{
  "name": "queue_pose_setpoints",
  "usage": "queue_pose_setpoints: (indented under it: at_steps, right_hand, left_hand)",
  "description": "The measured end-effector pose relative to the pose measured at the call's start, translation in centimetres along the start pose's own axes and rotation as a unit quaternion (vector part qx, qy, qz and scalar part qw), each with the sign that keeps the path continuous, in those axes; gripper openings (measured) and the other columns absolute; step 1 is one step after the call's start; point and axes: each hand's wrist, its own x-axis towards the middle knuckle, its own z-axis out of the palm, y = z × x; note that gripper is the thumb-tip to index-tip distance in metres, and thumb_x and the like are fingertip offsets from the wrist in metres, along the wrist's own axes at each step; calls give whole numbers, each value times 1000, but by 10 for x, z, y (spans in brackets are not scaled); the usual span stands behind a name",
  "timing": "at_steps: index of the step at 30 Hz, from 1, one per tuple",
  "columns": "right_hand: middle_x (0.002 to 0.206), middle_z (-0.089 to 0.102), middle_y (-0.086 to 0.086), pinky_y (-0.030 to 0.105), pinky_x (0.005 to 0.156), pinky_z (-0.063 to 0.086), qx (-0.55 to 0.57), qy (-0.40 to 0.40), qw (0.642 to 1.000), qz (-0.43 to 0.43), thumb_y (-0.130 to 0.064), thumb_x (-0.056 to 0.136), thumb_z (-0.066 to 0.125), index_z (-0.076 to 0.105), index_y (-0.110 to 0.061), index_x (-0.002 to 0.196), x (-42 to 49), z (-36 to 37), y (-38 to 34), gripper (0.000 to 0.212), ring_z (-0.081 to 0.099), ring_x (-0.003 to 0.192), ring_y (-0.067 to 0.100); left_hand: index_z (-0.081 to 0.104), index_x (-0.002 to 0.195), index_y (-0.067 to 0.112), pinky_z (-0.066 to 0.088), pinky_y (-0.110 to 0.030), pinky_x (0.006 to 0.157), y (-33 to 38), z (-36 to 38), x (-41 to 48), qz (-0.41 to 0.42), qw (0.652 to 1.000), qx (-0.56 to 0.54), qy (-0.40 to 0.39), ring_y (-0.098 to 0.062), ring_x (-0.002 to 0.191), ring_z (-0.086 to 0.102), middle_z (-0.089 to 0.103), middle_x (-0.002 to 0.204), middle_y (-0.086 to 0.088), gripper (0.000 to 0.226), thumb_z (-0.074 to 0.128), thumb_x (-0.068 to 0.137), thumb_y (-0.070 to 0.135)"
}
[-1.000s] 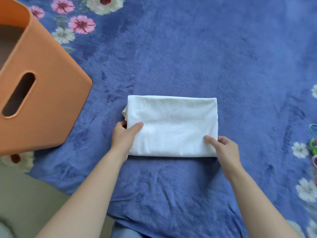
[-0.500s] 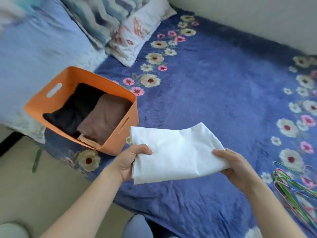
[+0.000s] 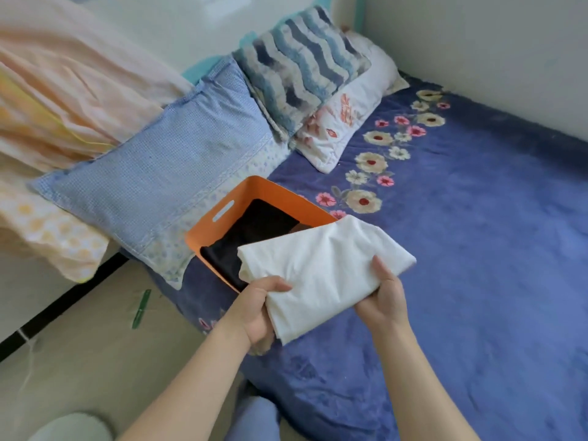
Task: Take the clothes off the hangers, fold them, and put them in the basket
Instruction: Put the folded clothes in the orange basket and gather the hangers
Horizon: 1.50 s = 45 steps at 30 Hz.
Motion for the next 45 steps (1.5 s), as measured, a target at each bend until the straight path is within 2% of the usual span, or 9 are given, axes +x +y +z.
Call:
queue_pose_setpoints:
  at_steps: [10,24,26,30,34,37,40,43,45]
  right_hand:
    - [123,66,16,52,105,42,-82,-25,994,74,-14,97,52,62,-7,119,141,124,107,25,60,119,35]
    - [114,71,13,51,95,50,-210,48,972,94,-7,87,60,61,-12,119,217,111,117,33,67,107,33]
    - [116,70,11,49,97,50,-254,86,960,83,-5,78,66,63,-13,120,225,110,122,42,66,108,31]
    - [111,72,8,45,91,54,-286,186,938,63,-5,59,76,63,-12,119,242,107,130,62,68,100,29]
    - [106,70,0,39,88,53,-334,237,911,-53,-8,63,79,62,-16,114,243,116,122,55,66,99,24]
    - [109,58,1,36,90,47,-537,260,783,-178,-7,75,72,53,-12,115,229,119,120,45,56,110,26]
    - [136,45,10,43,105,33,-744,134,557,-344,-6,79,65,47,-9,132,217,108,134,56,38,129,29]
    - [156,30,10,49,116,20,-868,-83,376,-313,-21,94,56,36,-19,148,233,96,143,58,23,146,31]
    - [164,10,5,49,120,2,-912,-157,280,-256,-39,101,39,16,-31,155,253,93,140,59,1,151,29]
  left_hand:
    - [61,119,6,51,-49,88,119,-127,68,14,993,-65,101,-35,106,65,70,114,-17,43,42,85,-14]
    - [62,118,2,47,-49,102,116,-135,119,-44,987,-63,138,-34,109,64,70,115,-15,37,49,87,-13]
    - [59,123,1,46,-50,102,115,-136,133,-72,981,-77,165,-35,109,63,68,119,-17,36,56,88,-6]
    - [37,147,17,39,-56,106,105,-141,166,-135,950,-104,261,-40,127,48,45,146,-14,84,69,69,15]
    - [32,149,16,38,-53,108,117,-128,161,-108,936,-92,322,-37,130,44,41,148,-11,68,60,87,16]
    - [19,152,9,34,-40,110,114,-113,142,28,925,118,361,-26,139,32,28,154,-6,76,59,87,11]
    - [0,153,1,14,-23,113,110,-103,123,221,807,431,338,-14,145,0,-5,159,-7,90,60,86,3]
    - [-18,149,-2,-3,-47,121,106,-105,135,81,648,728,209,-37,139,-36,-42,147,-21,106,62,91,34]
    - [-28,144,-3,-11,-55,115,105,-112,151,-57,602,777,176,-49,132,-38,-43,142,-31,123,63,85,56]
